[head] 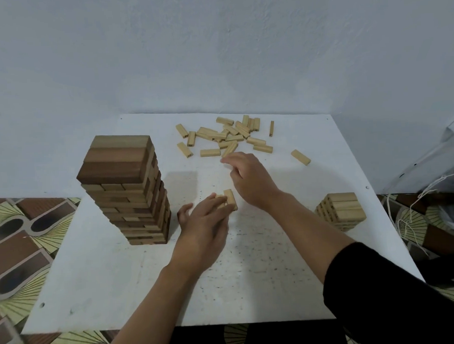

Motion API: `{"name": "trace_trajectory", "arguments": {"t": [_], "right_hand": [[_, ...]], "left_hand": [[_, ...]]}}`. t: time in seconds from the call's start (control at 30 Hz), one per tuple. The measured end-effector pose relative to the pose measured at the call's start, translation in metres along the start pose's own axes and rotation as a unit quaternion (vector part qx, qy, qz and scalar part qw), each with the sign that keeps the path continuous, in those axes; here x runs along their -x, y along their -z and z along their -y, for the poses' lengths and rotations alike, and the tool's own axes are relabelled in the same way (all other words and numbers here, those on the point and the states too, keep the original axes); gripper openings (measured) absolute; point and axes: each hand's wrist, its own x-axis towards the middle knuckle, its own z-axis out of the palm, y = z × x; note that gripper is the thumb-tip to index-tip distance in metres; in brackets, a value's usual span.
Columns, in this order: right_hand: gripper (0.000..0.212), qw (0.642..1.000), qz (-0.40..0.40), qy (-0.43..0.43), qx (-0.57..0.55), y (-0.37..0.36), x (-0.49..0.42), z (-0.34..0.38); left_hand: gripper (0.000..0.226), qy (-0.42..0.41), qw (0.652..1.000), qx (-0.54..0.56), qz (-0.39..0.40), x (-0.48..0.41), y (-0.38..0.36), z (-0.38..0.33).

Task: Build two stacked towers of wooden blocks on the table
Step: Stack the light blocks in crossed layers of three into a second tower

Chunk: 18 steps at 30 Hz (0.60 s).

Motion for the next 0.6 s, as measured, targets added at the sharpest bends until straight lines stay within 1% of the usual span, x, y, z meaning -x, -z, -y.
{"name": "trace_trajectory", "arguments": {"t": [0.07,0.13,0.23,0.3,0.37,0.47,0.6], "right_hand": [[0.045,0.996,0.055,-0.007,0.066,-0.003,-0.016,0.002],[0.046,0.988,0.087,-0.019,0.127,-0.005,-0.025,0.005],[0.046,0.981,0.099,-0.033,0.162,-0.009,-0.029,0.004],[0.043,0.983,0.079,-0.031,0.166,-0.013,-0.026,0.001],[0.037,0.988,0.042,-0.033,0.143,-0.015,-0.019,-0.001],[0.035,0.996,0.003,-0.058,0.062,-0.012,-0.003,-0.003],[0.03,0.996,-0.041,-0.083,-0.005,-0.009,0.025,-0.001]], "left_hand": [[0.035,0.004,1.0,0.001,-0.004,0.0,0.001,-0.001],[0.035,0.006,1.0,0.004,-0.004,-0.001,0.001,-0.001],[0.035,-0.001,1.0,0.004,-0.001,0.0,0.0,0.002],[0.038,-0.004,1.0,0.0,0.006,0.0,0.0,0.004],[0.04,-0.002,1.0,-0.001,0.015,0.0,0.001,0.005],[0.042,0.002,1.0,0.01,0.02,-0.001,0.003,0.005],[0.038,0.01,0.999,0.025,0.019,-0.002,0.004,0.004]]}}
